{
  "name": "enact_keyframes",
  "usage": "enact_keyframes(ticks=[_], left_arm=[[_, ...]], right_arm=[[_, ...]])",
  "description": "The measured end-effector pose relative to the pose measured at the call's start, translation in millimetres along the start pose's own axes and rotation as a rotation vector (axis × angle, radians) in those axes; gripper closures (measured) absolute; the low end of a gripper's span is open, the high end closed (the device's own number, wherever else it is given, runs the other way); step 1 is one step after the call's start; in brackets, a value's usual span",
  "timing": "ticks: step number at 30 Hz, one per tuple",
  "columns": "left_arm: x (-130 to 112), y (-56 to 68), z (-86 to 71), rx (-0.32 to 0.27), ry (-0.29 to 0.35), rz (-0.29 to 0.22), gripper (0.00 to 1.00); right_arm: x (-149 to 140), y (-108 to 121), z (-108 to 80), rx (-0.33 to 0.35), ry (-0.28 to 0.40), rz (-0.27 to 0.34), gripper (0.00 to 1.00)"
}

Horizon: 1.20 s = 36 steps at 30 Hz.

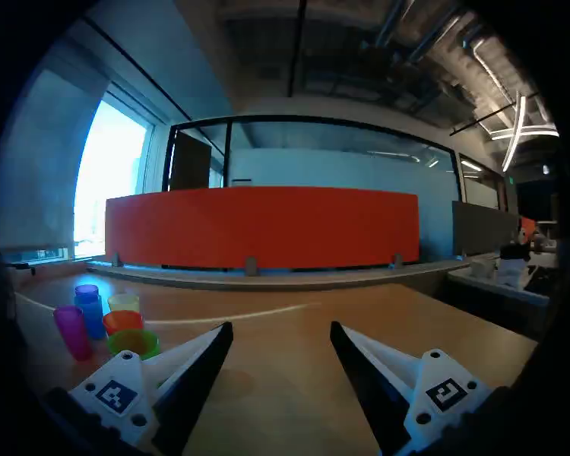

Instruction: Pour water

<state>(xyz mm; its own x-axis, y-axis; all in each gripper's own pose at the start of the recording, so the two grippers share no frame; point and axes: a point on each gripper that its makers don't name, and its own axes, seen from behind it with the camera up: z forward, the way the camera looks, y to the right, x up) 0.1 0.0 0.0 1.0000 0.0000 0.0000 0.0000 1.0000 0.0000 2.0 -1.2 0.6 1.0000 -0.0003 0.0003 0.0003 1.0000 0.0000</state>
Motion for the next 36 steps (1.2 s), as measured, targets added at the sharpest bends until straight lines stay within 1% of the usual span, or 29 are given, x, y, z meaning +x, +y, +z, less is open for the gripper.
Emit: enact_keyframes(ticks=[21, 24, 30, 33, 36], left_arm=[[1.5, 0.3, -0.3, -0.001, 0.000, -0.001, 0.09], [1.2, -1.3, 0.0, 0.006, 0.003, -0.002, 0.09], [1.7, -1.9, 2.7, 0.004, -0.005, 0.000, 0.09], [9.8, -1.0, 4.4, -0.003, -0.002, 0.000, 0.10], [26.2, 1.1, 5.5, -0.019, 0.018, -0.011, 0.10]], right_arm=[[0.2, -0.6, -0.7, 0.001, 0.001, -0.001, 0.01], [0.3, -0.4, -1.4, 0.000, 0.001, -0.001, 0.01], [3.1, -1.9, -3.3, 0.005, -0.008, -0.015, 0.01], [14.0, -0.1, -3.0, 0.002, 0.005, -0.024, 0.01], [23.8, 1.5, -2.6, 0.000, 0.013, -0.025, 0.01]])
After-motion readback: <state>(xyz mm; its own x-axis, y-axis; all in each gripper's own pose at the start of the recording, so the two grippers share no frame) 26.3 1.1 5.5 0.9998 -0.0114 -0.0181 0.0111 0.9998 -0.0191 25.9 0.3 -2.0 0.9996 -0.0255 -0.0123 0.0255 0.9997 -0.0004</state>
